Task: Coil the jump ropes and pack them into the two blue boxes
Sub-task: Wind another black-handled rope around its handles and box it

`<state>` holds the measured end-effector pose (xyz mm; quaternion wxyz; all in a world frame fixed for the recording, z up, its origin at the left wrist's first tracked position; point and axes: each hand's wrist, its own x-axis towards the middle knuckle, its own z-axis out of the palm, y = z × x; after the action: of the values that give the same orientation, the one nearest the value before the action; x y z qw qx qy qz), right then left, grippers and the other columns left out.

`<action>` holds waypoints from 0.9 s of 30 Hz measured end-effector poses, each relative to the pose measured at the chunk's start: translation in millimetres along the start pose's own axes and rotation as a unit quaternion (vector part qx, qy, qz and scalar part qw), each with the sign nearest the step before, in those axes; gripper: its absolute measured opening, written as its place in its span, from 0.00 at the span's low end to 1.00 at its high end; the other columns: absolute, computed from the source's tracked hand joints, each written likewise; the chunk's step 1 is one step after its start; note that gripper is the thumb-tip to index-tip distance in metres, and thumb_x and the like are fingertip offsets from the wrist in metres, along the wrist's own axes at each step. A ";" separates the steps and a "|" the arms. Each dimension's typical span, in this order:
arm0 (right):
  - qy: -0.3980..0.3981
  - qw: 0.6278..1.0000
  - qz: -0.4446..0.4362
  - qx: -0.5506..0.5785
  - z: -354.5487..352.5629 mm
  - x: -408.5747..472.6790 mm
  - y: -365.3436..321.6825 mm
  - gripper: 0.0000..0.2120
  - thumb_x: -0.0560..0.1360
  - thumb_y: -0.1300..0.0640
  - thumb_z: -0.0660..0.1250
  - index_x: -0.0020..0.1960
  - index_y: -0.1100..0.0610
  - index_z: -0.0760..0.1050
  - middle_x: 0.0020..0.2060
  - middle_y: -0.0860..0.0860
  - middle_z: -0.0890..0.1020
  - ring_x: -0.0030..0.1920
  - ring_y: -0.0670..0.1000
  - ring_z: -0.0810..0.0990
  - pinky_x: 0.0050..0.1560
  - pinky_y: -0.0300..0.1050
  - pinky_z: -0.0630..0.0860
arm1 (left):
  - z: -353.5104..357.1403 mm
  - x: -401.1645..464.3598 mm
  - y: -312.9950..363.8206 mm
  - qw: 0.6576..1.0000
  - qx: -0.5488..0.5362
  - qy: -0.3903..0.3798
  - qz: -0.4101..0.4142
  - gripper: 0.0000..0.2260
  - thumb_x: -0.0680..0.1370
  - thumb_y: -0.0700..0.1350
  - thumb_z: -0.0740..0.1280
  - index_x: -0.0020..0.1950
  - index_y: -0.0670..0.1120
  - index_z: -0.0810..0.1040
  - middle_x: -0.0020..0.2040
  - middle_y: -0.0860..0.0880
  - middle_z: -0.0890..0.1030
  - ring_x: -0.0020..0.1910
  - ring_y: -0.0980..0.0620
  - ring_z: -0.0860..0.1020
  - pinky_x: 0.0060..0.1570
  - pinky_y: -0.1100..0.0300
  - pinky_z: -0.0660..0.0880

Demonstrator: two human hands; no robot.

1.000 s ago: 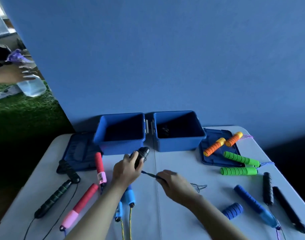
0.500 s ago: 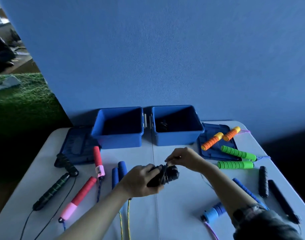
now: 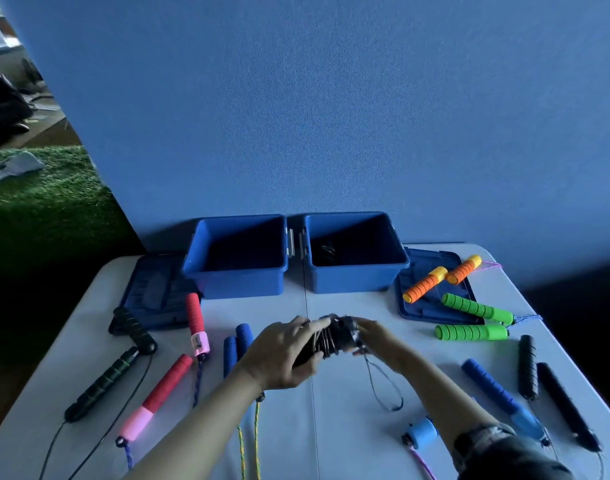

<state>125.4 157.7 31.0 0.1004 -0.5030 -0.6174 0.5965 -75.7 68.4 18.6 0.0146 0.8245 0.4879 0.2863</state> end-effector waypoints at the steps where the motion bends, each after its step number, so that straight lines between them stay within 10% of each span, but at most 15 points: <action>1: -0.016 1.000 0.012 -0.009 6.2 -1.4 0.4 0.12 0.82 0.58 0.51 0.48 0.54 0.73 0.34 0.53 0.78 0.33 0.48 0.75 0.35 0.39 0.70 | -0.1 2.8 0.9 0.999 0.018 0.014 -0.023 0.23 0.76 0.52 0.63 0.70 0.48 0.67 0.46 0.47 0.78 0.33 0.48 0.77 0.30 0.56 0.75; 6: 0.020 0.998 0.015 -0.065 35.7 -1.6 8.9 0.08 0.80 0.61 0.56 0.48 0.60 0.73 0.29 0.52 0.73 0.26 0.49 0.71 0.27 0.39 0.71 | 1.9 17.5 -13.1 0.966 0.095 0.063 -0.231 0.21 0.75 0.57 0.58 0.63 0.47 0.68 0.47 0.45 0.79 0.33 0.44 0.80 0.29 0.55 0.74; 11: 0.051 0.983 0.009 -0.176 52.1 1.4 2.6 0.08 0.76 0.58 0.60 0.39 0.57 0.72 0.24 0.49 0.74 0.19 0.45 0.72 0.26 0.34 0.69 | 8.6 14.3 -21.6 0.911 0.088 -0.060 -0.397 0.22 0.73 0.57 0.57 0.65 0.51 0.66 0.52 0.45 0.74 0.45 0.40 0.79 0.45 0.51 0.71; 17: 0.021 0.970 0.021 -0.240 61.7 -8.9 -5.4 0.07 0.65 0.57 0.68 0.34 0.58 0.71 0.24 0.51 0.74 0.23 0.47 0.71 0.23 0.34 0.65 | 23.3 7.9 -3.9 0.888 0.084 -0.129 -0.432 0.27 0.74 0.55 0.61 0.71 0.52 0.59 0.58 0.46 0.70 0.53 0.42 0.76 0.47 0.53 0.70; 27: -0.046 0.930 0.037 -0.362 48.9 -29.9 -19.1 0.11 0.76 0.59 0.56 0.40 0.63 0.73 0.32 0.58 0.77 0.31 0.57 0.80 0.34 0.41 0.75 | 30.6 -1.0 1.0 0.862 0.101 -0.170 -0.467 0.21 0.71 0.53 0.63 0.63 0.53 0.65 0.55 0.48 0.66 0.51 0.44 0.74 0.43 0.54 0.68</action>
<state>94.6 108.6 48.2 -0.1394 -0.4994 -0.7765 0.3581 -60.4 74.9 -7.1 0.1458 0.5330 0.8319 0.0501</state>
